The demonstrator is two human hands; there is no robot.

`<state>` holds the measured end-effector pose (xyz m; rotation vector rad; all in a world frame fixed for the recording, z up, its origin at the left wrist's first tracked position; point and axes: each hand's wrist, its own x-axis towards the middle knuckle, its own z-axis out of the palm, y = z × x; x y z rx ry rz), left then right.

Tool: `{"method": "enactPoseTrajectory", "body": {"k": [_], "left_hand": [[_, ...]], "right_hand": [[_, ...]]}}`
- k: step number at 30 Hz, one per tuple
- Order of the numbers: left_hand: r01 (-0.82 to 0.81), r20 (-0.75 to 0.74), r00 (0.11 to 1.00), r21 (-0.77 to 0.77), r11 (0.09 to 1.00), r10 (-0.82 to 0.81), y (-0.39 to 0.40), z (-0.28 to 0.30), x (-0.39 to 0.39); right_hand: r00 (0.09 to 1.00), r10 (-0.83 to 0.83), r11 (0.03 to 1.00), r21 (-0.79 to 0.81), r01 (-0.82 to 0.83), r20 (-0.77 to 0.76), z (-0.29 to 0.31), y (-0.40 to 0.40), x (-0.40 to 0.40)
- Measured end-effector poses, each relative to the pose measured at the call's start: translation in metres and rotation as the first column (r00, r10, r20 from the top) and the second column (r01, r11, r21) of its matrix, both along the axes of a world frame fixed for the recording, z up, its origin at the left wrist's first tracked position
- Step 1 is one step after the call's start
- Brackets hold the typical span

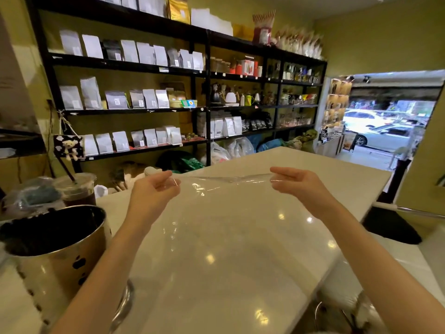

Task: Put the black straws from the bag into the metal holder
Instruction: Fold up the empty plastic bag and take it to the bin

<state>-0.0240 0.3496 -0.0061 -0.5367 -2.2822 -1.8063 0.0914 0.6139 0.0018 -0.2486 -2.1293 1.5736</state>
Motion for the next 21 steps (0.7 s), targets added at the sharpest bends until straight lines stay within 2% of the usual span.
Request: {"method": "enactPoseTrajectory", "body": {"k": [3, 7, 8, 10, 11, 12, 14, 17, 19, 21], "left_hand": [[-0.126, -0.156, 0.982, -0.135, 0.983, 0.105, 0.0, 0.0, 0.002], [-0.228, -0.346, 0.924, -0.145, 0.963, 0.166, 0.0, -0.001, 0.006], [-0.247, -0.382, 0.907, -0.143, 0.958, 0.177, 0.0, -0.001, 0.007], [-0.274, -0.451, 0.874, -0.145, 0.951, 0.183, -0.001, 0.0, 0.008], [-0.278, -0.478, 0.86, -0.144, 0.95, 0.179, -0.001, 0.001, 0.008], [-0.271, -0.497, 0.851, -0.141, 0.952, 0.169, -0.002, 0.002, 0.009], [-0.228, -0.515, 0.848, -0.133, 0.965, 0.129, -0.002, 0.006, 0.014], [-0.13, -0.539, 0.841, -0.109, 0.986, 0.051, 0.0, 0.01, 0.023], [-0.112, -0.554, 0.831, -0.085, 0.99, 0.046, 0.0, 0.012, 0.027], [-0.135, -0.507, 0.859, -0.08, 0.988, 0.076, -0.002, 0.012, 0.028]], "right_hand": [[0.997, -0.08, 0.968, 0.24, 0.077, 0.003, 0.004, 0.002, 0.003], [0.978, -0.205, 0.91, 0.358, 0.208, -0.049, 0.007, 0.003, 0.003], [0.96, -0.272, 0.853, 0.446, 0.27, -0.061, 0.007, 0.003, 0.002], [0.9, -0.427, 0.6, 0.715, 0.358, -0.092, 0.008, 0.001, 0.0], [0.888, -0.452, 0.491, 0.805, 0.332, -0.091, 0.009, -0.003, 0.001], [0.897, -0.435, 0.43, 0.858, 0.28, -0.075, 0.01, -0.007, 0.001], [0.952, -0.305, 0.424, 0.891, 0.163, -0.028, 0.011, -0.018, 0.0], [0.997, -0.072, 0.55, 0.833, 0.059, -0.024, 0.012, -0.042, -0.002], [0.996, -0.025, 0.596, 0.799, 0.083, -0.085, 0.014, -0.053, -0.002], [0.981, -0.051, 0.634, 0.752, 0.178, -0.19, 0.02, -0.056, 0.001]]}}
